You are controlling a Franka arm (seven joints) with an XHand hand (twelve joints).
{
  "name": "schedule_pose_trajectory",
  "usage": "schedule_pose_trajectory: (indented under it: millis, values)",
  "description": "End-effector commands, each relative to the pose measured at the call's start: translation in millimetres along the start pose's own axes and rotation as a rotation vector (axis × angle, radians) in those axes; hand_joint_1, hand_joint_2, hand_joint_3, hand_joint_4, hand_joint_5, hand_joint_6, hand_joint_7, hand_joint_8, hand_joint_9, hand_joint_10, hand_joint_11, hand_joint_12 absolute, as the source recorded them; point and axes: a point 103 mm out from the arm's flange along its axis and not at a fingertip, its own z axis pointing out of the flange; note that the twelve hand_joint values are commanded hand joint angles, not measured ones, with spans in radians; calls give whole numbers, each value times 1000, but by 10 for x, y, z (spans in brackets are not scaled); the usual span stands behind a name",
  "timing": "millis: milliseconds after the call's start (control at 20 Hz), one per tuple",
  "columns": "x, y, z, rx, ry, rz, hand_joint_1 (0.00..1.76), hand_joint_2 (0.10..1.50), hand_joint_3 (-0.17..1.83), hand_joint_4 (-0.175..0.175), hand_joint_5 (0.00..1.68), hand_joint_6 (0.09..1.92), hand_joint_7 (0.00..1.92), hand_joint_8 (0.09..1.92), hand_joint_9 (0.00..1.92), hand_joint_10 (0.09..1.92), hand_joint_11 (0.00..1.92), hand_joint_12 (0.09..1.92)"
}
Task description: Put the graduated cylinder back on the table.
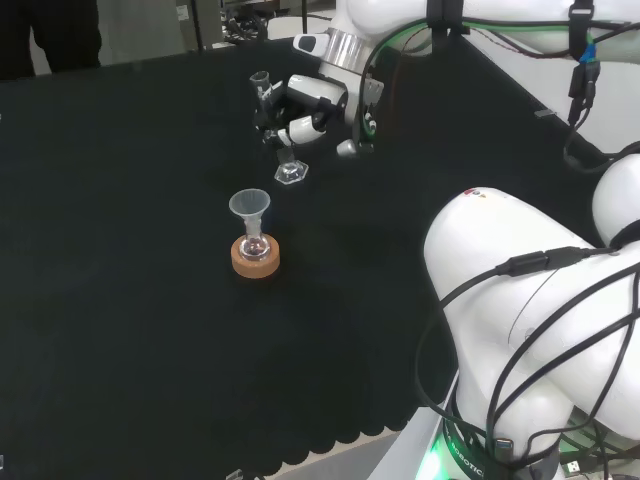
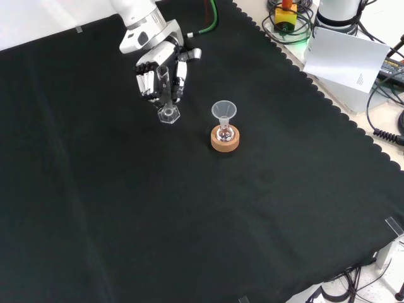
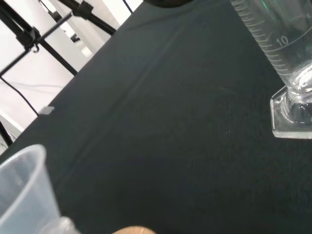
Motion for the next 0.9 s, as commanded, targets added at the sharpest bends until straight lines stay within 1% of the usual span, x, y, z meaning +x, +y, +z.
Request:
schedule_pose_trajectory:
  millis: [50,600,900]
  values:
    - [-165,156,136,-42,49,-18,1253,1134,1,-175,924,1070,960,1065,1383,87,1063,864]
    - [-436,273,285,-77,74,-4,1252,1136,1,-175,920,1075,955,1071,1376,87,1059,869]
    - [-522,304,376,-94,88,-1,1251,1138,1,-175,917,1079,952,1076,1375,87,1055,873]
